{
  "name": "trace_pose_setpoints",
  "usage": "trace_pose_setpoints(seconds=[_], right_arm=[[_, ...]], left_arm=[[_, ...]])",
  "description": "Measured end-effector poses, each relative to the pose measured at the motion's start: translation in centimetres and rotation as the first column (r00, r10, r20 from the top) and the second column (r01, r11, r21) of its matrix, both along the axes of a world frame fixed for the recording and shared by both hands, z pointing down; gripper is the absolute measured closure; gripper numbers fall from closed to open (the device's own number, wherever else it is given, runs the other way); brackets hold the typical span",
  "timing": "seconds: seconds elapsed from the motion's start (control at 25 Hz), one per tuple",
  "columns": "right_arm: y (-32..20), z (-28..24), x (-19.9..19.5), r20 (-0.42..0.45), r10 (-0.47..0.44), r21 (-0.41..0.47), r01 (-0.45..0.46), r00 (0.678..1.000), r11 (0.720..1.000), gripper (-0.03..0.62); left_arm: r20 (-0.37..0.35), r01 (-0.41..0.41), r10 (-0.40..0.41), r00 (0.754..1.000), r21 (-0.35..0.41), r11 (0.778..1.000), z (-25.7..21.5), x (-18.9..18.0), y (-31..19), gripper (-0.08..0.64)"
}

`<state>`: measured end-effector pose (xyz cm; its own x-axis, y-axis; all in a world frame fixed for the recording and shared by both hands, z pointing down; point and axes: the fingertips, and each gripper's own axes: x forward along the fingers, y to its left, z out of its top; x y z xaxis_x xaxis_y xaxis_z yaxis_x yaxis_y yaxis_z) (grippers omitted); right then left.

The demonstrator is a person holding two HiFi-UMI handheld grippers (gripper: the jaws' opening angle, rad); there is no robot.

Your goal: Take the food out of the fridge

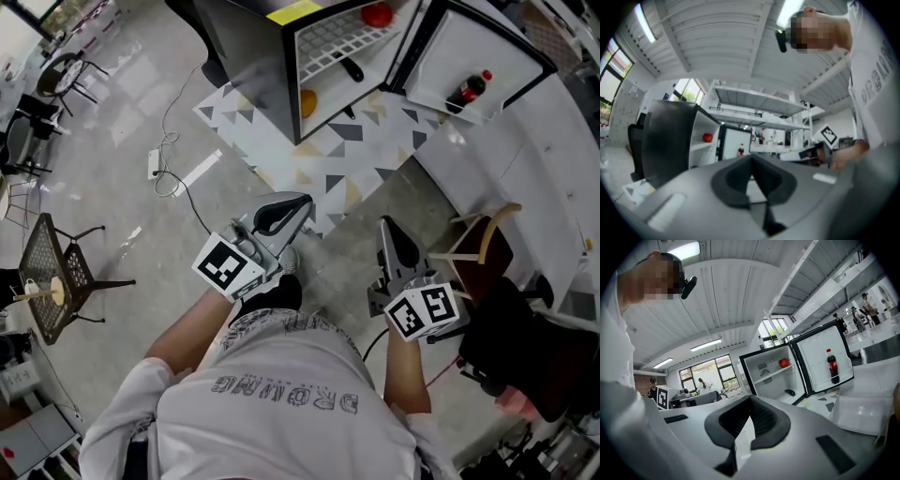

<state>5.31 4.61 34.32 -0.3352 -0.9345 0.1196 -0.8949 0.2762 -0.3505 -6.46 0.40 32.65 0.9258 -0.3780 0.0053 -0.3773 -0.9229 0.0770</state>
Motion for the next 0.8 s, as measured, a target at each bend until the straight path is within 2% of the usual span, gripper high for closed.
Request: trace_pose_setpoints(seconds=[0.4, 0.8], right_arm=[[-6.8, -1.1, -1.2, -0.026, 0.056, 0.000, -0.056, 0.998, 0.998, 0.591], [-10.6, -1.3, -0.6, -0.040, 0.102, 0.003, -0.102, 0.994, 0.995, 0.591]], left_arm=[[-0.008, -0.058, 0.058, 0.998, -0.007, 0.998, 0.0, -1.1, -6.6, 0.552], [-0.016, -0.100, 0.100, 0.995, 0.002, 0.995, -0.5, -0.4, -10.4, 0.552]])
